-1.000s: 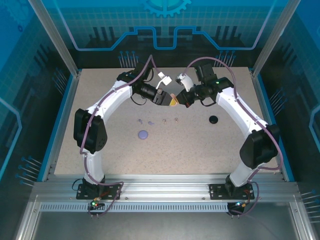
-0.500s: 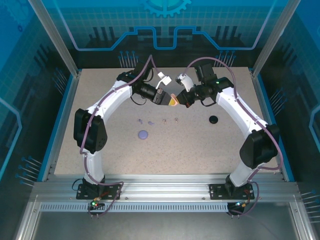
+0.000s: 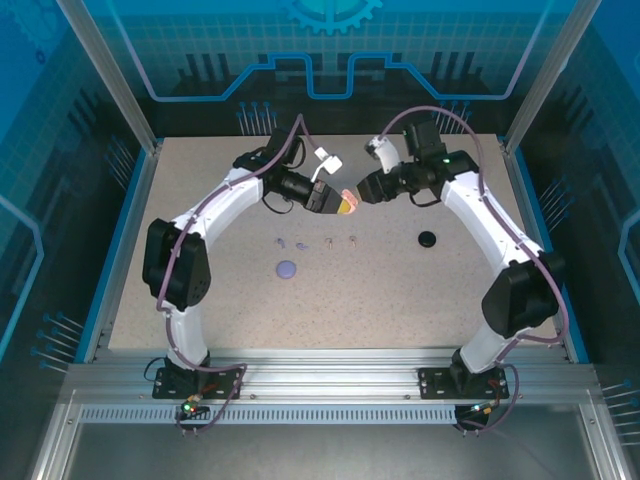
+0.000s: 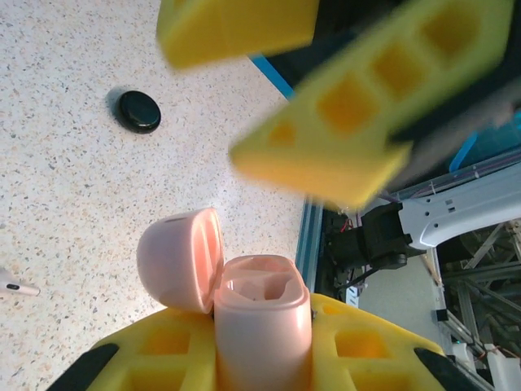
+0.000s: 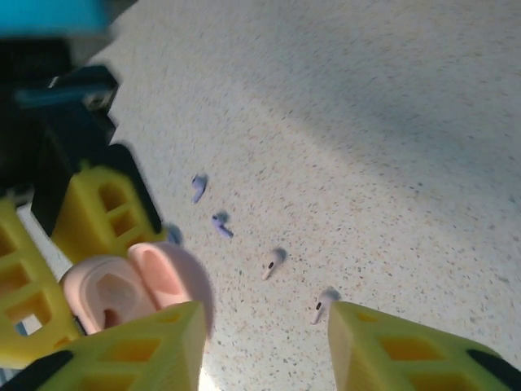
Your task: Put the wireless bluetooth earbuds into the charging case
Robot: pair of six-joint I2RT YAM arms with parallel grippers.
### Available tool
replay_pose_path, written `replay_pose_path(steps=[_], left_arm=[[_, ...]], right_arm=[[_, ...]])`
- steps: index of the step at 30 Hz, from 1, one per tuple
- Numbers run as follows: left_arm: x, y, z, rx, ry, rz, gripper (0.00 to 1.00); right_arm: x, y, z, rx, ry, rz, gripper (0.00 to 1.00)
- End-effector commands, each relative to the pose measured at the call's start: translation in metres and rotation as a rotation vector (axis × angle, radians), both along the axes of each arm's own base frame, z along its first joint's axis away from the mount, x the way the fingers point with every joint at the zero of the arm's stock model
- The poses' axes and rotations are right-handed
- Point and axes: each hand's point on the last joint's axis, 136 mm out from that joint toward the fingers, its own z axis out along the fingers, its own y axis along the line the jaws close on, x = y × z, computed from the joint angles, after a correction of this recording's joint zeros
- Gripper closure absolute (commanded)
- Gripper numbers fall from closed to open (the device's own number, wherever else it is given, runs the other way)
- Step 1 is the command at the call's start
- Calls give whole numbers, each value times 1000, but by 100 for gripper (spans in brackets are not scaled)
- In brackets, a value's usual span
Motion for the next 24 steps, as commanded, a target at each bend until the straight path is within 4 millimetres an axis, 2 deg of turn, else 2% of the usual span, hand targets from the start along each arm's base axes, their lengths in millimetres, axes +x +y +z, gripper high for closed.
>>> replay_pose_path(steps=[1,5,9,11,17,21,24], left_arm=[[3,8,32,-41,-137,55,100],[9,16,36,-46,-242,153,100],[17,25,43,-77,-345,263,100],[22,30,50,-99,-399,334,100],[34,56,77,-193,-612,573,100],[32,74,99,-234,-722,692,100],[26,84,113,-238,-786,752,100]], right_arm=[[-2,-18,47,89,-68,-84,47],[-3,-38,47,144,-16,-211,39],[-3,-45,25,163,96,-319,38],[-4,-42,10,175,152,-348,38],[-11,-30,-52,74,287,-436,37],[-16,-12,-94,1,381,-457,38],[-18,3,-118,-49,426,-463,39]])
